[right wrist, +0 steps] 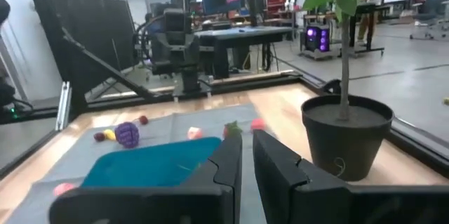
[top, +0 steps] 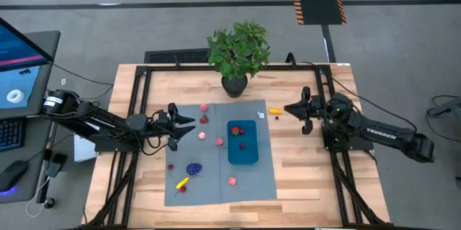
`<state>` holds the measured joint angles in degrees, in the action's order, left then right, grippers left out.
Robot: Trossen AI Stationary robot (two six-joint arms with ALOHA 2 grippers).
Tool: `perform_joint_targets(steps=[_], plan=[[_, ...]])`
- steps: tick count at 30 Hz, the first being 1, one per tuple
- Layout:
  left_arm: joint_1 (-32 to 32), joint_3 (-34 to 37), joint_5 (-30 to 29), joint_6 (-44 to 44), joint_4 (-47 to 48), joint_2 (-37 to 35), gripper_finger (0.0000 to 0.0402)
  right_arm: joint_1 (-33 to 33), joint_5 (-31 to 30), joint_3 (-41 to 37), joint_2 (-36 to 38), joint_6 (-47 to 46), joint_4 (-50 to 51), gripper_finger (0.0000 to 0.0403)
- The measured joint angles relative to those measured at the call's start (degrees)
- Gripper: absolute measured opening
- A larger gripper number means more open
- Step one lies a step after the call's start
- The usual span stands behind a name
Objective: Pick and placing Produce into tupperware
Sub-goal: Put the grapes into the bin
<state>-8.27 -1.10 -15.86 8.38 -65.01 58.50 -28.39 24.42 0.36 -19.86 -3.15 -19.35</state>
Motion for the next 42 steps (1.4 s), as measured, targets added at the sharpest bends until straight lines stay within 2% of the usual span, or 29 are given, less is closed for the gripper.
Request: perform_joint_targets(steps=[10,26,34,37,42], plan=[[0.0,0.0,0.0,2.4,0.3,0.0,0.0130,0.2,-3.7,0.0,0.0,1.2,0.5,0.0060],[0.0,0.0,0.1,2.8,1.4,0.0,0.0130,0.3,-3.6,0.0,0.0,-4.0,1.3,0.0060],[0.0,-0.4,4.9,5.3,3.6,0.0,0.0130,3.5,-3.1,0.0,0.0,-1.4,4.2,0.0060],[0.0,-2.1,6.3,9.4,8.0,0.0,0.0130,5.1,-3.1,0.0,0.0,-0.9,4.1,0.0060],[-1.1,-8.2,6.3,15.4,27.6,0.0,0.0130,6.5,-3.5,0.0,0.0,0.1,3.9,0.0060]])
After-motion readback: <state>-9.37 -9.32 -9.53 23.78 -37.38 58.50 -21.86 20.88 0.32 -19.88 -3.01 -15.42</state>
